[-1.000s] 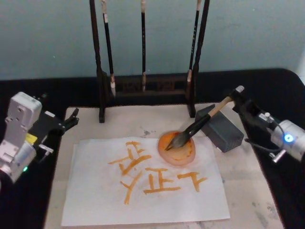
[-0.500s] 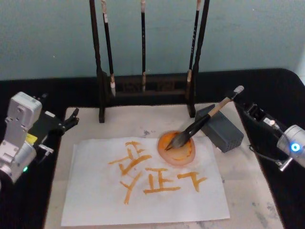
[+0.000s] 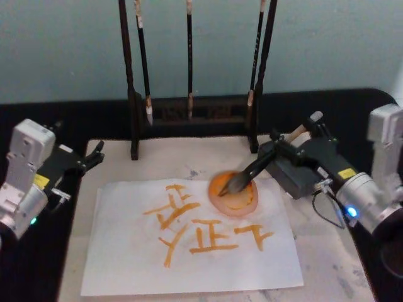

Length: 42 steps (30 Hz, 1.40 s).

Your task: Pick up the brush from the inkstone, write on the paper, then place the brush back to its original position.

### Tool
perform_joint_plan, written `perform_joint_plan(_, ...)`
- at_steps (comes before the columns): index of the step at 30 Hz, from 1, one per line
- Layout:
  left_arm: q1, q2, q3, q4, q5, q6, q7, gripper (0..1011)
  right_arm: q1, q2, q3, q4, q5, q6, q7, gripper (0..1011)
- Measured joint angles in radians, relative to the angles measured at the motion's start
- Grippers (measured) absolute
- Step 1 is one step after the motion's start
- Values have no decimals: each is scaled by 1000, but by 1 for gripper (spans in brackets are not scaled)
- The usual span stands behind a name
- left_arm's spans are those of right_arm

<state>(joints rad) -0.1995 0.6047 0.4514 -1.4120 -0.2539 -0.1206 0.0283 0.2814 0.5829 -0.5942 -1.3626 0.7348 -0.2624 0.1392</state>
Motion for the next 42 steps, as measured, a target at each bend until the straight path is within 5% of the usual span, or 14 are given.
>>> perform_joint_plan(1,0,0,0,0,0,0,0,1010,7,-6,-16,15,-65,-26,-21,1000)
perform_joint_plan(4,0,0,0,0,0,0,0,1010,20,-16,-40,44,-167,-57,-51,1000)
perform_joint_plan(13,0,0,0,0,0,0,0,1009,43,-39,-64,97,-291,-68,-78,1000)
perform_joint_plan(42,0,0,0,0,0,0,0,1010,45,-42,-64,101,-303,-62,-80,1000)
